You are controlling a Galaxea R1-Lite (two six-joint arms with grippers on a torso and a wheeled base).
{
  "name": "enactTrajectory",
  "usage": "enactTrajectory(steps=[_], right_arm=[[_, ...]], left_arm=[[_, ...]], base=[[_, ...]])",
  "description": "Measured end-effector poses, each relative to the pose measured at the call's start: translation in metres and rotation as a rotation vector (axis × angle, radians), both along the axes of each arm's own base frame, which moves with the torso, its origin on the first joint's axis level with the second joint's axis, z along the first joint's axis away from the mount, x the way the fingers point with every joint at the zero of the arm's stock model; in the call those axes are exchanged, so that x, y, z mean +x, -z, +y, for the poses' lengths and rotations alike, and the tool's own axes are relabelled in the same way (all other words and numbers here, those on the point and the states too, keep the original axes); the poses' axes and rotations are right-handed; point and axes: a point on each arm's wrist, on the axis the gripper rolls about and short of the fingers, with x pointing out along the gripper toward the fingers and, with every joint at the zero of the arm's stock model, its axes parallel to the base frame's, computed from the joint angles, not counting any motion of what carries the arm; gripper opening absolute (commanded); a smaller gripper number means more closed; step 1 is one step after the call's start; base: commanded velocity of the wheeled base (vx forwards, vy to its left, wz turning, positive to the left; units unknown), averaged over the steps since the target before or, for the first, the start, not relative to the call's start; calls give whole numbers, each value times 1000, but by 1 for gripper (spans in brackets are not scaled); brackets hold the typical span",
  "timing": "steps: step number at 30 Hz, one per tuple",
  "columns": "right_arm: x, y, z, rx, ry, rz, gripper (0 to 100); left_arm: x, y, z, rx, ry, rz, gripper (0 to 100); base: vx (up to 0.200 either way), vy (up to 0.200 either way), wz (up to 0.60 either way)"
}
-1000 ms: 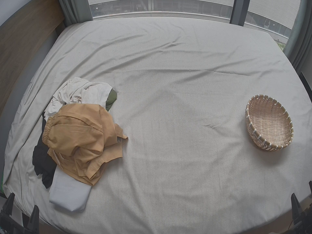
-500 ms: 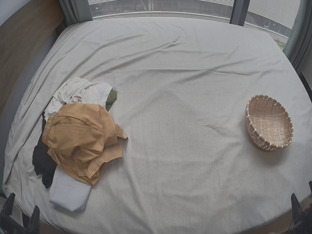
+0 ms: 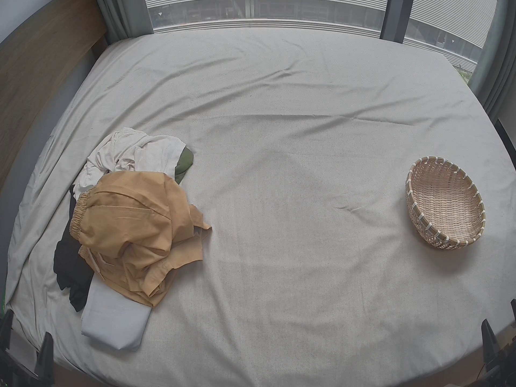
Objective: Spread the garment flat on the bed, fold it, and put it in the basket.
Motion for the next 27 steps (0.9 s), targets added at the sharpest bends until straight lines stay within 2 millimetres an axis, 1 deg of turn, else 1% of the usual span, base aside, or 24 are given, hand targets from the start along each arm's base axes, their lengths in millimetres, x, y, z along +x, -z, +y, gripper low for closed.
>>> enactTrajectory(steps=[1,3,6,9,12,16,19,22,23,27], right_arm=[[0,0,0,0,0,0,100],[0,0,0,0,0,0,100],[0,0,0,1,0,0,100],[0,0,0,1,1,0,100],[0,0,0,1,1,0,100],[0,0,0,2,1,0,100],[0,0,0,2,1,0,100],[0,0,0,1,1,0,100],[0,0,0,1,1,0,100],[0,0,0,1,0,0,100]], left_arm=[[-1,-9,0,-10,19,-18,100],[1,-19,0,-30,48,-19,100],[10,-34,0,-91,109,8,100],[24,-47,0,-164,161,45,100],[42,-60,-3,-226,199,95,100],[71,-73,-9,-285,234,181,100],[93,-75,-14,-310,259,271,100],[108,-71,-18,-334,276,347,100],[116,-69,-19,-349,285,392,100],[137,-59,-22,-384,312,514,100]], base=[[0,0,0],[0,0,0],[0,0,0],[0,0,0],[0,0,0],[0,0,0],[0,0,0],[0,0,0],[0,0,0],[0,0,0]])
